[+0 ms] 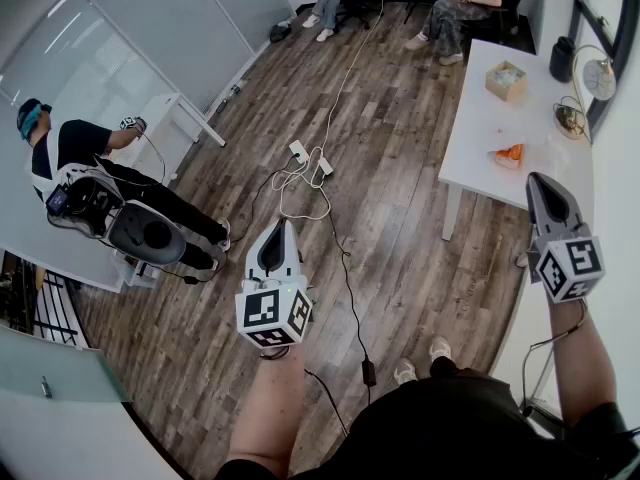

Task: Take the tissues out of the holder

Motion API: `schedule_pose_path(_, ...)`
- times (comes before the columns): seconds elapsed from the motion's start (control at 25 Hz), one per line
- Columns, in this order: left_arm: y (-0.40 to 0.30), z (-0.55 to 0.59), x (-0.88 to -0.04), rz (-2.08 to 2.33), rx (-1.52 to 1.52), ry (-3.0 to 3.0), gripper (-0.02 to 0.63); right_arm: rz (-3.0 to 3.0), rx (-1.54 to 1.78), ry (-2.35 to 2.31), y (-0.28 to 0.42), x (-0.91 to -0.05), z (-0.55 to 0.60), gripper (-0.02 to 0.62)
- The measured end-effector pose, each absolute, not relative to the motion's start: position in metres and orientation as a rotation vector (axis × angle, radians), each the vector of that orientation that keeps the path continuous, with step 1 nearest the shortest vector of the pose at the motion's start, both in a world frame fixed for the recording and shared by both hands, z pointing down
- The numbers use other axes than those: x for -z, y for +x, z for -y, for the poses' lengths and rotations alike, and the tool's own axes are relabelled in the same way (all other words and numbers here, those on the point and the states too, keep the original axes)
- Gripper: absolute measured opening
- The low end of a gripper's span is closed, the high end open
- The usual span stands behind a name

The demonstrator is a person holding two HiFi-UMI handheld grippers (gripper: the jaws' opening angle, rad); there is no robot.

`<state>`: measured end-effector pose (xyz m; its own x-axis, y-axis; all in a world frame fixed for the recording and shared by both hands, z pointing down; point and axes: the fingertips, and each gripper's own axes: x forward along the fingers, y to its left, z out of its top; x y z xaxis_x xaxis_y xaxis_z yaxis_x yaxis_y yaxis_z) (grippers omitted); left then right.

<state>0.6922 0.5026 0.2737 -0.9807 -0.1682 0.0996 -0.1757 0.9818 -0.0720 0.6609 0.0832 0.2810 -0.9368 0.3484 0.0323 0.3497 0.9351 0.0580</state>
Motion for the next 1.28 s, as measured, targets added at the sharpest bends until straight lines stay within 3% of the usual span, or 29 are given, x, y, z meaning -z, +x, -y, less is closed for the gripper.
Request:
schedule_pose_path(1.04,0.672,-0.457,-0.247,3.072,-0.198,0.169,0.003,3.034,-0.021,-0.697,0.606,-0.301,-0.059,0.006)
schedule_pose_path(1.28,0.632,-0.47,-0.266,3.057,-0.175,0.189,0.003,3.039,0.014,-0.707,0.576,-0.301,-0.07,0.006)
